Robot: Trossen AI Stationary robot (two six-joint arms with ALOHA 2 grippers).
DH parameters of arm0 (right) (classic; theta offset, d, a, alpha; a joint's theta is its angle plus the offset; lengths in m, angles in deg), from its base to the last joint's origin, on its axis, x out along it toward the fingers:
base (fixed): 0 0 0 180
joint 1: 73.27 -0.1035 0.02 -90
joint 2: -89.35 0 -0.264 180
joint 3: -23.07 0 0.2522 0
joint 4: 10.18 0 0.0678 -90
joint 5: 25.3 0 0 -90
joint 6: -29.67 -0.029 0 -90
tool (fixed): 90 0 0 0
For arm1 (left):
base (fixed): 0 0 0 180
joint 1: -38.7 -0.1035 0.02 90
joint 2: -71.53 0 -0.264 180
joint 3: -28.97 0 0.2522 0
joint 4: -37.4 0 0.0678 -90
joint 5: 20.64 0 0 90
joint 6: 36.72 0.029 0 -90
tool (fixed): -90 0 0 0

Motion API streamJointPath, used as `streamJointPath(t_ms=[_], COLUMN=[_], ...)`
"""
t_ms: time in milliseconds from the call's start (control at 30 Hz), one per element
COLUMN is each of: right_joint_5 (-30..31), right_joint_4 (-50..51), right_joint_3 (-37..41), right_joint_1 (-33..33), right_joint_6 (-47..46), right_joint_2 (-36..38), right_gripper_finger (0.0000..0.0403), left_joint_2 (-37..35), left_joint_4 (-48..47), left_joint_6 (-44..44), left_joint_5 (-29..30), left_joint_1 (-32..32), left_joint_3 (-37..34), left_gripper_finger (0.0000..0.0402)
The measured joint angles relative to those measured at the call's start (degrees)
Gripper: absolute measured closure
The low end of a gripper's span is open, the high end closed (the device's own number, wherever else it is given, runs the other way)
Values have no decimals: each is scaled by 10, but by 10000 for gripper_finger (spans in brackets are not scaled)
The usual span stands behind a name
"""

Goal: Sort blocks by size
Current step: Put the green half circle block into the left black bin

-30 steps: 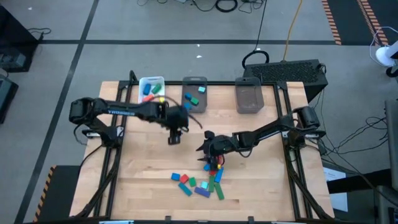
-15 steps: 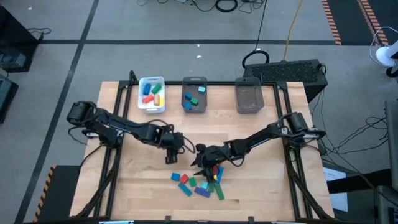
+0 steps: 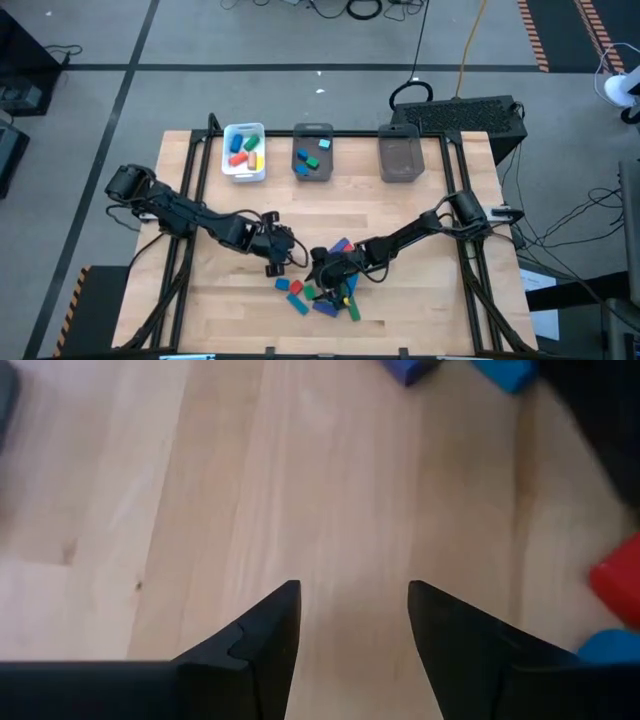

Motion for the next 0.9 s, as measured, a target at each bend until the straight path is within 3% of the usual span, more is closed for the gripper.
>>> streamJointPath(t_ms=[233, 733, 900], right_joint_5=[-1, 3, 4], right_joint_4=[7, 17, 51], right_joint_3=[0, -47, -54], right_joint_1=[0, 4, 6], right_joint_6=[-16, -82, -80], right_joint_2=[0, -59, -57], right_gripper_finger=[105, 120, 155], left_joint_2=[0, 0, 0], left_joint_4=[13, 14, 9], left_joint_6=[-1, -38, -44], left_joint_5=[15, 21, 31], left_joint_1=[7, 22, 33], left_joint_3=[0, 1, 1], left_gripper_finger=[213, 213, 213])
